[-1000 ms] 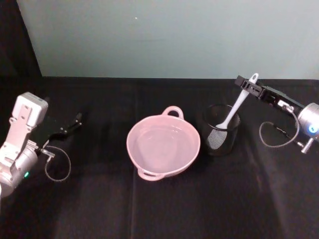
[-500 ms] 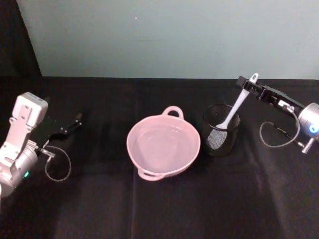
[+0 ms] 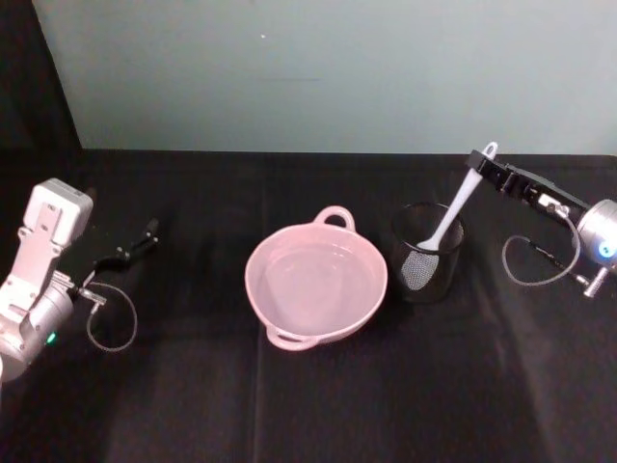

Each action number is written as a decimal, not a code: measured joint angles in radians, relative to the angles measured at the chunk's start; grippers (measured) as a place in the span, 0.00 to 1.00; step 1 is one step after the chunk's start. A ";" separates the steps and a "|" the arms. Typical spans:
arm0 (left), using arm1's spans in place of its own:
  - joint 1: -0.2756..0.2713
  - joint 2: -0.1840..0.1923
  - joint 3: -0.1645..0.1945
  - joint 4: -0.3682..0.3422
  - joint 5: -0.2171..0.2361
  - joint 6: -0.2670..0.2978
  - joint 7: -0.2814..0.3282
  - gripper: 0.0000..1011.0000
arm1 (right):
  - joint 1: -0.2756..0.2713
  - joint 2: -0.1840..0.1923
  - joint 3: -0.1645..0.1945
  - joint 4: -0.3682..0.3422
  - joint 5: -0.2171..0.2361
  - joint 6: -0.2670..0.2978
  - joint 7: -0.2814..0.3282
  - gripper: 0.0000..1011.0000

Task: Use the one hand to pick up the spoon and stir the clear water in the bowl.

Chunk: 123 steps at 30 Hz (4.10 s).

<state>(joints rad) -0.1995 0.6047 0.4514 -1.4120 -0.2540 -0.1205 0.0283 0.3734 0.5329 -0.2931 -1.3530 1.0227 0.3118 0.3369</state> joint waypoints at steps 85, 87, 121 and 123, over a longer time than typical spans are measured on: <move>0.000 0.000 0.000 0.000 0.000 0.000 0.000 1.00 | 0.111 -0.109 -0.343 -0.088 -0.433 -0.295 0.160 0.11; 0.000 0.000 0.000 0.000 0.000 0.000 0.000 1.00 | 0.115 -0.124 -0.343 -0.073 -0.448 -0.312 0.153 0.11; 0.000 0.000 0.000 0.000 0.000 0.000 0.000 1.00 | 0.018 -0.066 -0.230 -0.186 -0.501 -0.272 0.151 0.11; 0.000 0.000 0.000 0.000 0.000 0.000 0.000 1.00 | 0.007 -0.065 -0.224 -0.201 -0.485 -0.256 0.167 0.11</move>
<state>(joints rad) -0.1995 0.6047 0.4514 -1.4120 -0.2539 -0.1205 0.0283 0.3808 0.4680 -0.5172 -1.5538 0.5377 0.0555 0.5041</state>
